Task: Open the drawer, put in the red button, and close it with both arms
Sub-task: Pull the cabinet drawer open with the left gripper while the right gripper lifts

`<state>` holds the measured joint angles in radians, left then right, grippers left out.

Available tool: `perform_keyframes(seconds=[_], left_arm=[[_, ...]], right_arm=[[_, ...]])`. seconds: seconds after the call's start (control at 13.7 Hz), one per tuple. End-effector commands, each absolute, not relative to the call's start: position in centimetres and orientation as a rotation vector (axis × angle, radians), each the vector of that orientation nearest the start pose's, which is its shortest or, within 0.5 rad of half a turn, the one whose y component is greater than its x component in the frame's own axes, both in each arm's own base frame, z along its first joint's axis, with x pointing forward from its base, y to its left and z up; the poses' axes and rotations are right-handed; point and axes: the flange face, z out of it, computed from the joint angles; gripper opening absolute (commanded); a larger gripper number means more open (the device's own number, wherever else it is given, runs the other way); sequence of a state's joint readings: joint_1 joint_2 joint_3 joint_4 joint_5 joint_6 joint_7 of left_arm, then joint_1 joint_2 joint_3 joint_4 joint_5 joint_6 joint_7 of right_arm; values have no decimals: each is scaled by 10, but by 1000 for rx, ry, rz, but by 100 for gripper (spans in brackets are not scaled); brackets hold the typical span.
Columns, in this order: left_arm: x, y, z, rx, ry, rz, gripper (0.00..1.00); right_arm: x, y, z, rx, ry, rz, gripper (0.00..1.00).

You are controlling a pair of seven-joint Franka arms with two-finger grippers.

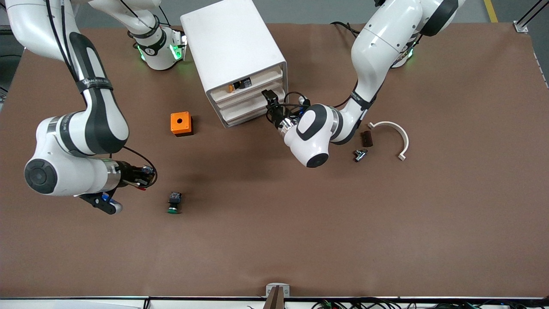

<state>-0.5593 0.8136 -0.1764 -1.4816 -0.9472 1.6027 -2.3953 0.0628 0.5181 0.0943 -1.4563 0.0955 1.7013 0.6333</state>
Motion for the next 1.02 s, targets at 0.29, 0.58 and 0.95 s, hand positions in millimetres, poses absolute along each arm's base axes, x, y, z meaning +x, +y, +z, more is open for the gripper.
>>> perform_keyframes(seconds=[0.29, 0.58, 0.95], left_arm=[[427, -517, 205, -1051, -1823, 1349, 38], [433, -511, 205, -1067, -1832, 1346, 0], [491, -480, 232, -1090, -1910, 1389, 0]], right_arm=[[626, 188, 400, -2909, 1095, 516, 3], [605, 209, 414, -2833, 1228, 550, 3], [578, 236, 434, -2714, 1400, 574, 3]])
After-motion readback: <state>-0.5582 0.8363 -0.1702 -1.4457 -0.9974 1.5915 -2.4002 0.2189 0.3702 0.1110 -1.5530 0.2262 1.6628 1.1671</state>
